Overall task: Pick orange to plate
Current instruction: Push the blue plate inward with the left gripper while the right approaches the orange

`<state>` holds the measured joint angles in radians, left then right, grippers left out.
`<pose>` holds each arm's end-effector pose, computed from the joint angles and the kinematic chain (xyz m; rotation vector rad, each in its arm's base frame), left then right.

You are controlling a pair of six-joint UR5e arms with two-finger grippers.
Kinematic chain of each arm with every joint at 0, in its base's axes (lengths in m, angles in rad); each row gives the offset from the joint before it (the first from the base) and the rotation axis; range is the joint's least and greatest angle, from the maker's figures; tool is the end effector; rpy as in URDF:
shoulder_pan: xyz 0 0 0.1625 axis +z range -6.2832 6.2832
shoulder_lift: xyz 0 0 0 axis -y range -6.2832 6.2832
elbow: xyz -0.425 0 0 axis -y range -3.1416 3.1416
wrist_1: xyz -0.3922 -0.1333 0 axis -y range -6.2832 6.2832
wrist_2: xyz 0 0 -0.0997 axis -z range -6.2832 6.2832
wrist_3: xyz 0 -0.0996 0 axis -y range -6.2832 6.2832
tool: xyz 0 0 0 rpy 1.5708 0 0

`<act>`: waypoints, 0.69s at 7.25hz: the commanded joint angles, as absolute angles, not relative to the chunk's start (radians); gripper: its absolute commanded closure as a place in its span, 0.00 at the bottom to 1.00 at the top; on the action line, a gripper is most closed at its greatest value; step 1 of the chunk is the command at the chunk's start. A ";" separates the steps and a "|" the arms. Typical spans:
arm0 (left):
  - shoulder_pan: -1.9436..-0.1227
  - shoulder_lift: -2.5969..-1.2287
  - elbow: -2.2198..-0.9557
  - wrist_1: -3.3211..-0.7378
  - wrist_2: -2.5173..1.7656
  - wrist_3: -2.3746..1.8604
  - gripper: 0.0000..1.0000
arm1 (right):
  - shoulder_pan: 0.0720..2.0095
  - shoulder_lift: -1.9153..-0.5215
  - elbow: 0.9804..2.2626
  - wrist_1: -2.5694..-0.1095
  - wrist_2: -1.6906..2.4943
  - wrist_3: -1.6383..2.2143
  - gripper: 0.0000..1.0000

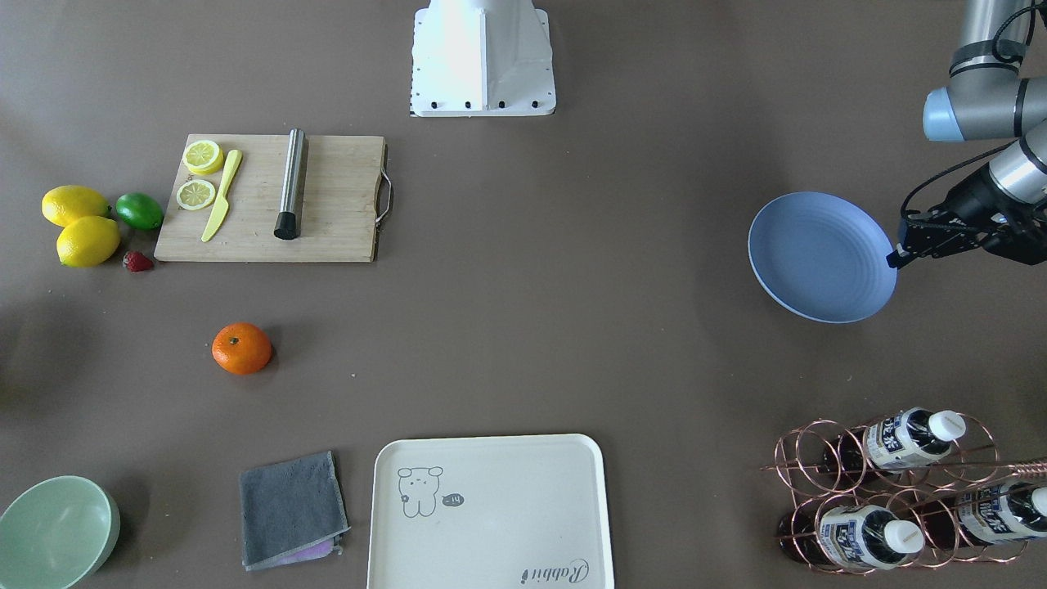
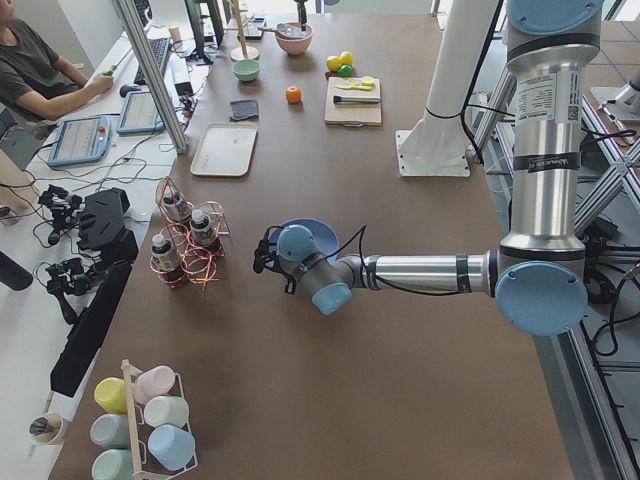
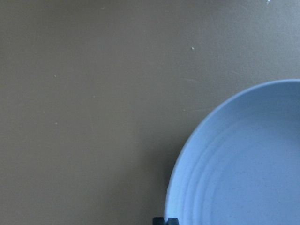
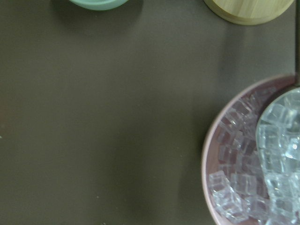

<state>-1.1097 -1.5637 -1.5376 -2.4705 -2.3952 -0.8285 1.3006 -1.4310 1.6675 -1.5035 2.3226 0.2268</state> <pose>0.1709 -0.4792 0.5719 0.1815 1.0966 0.0252 -0.0859 -0.5546 0.5311 0.0970 -0.7945 -0.1552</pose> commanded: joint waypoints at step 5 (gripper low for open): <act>-0.641 -1.978 -1.661 -2.175 -1.986 -1.366 1.00 | 1.011 -1.151 1.628 -1.503 2.231 0.672 0.00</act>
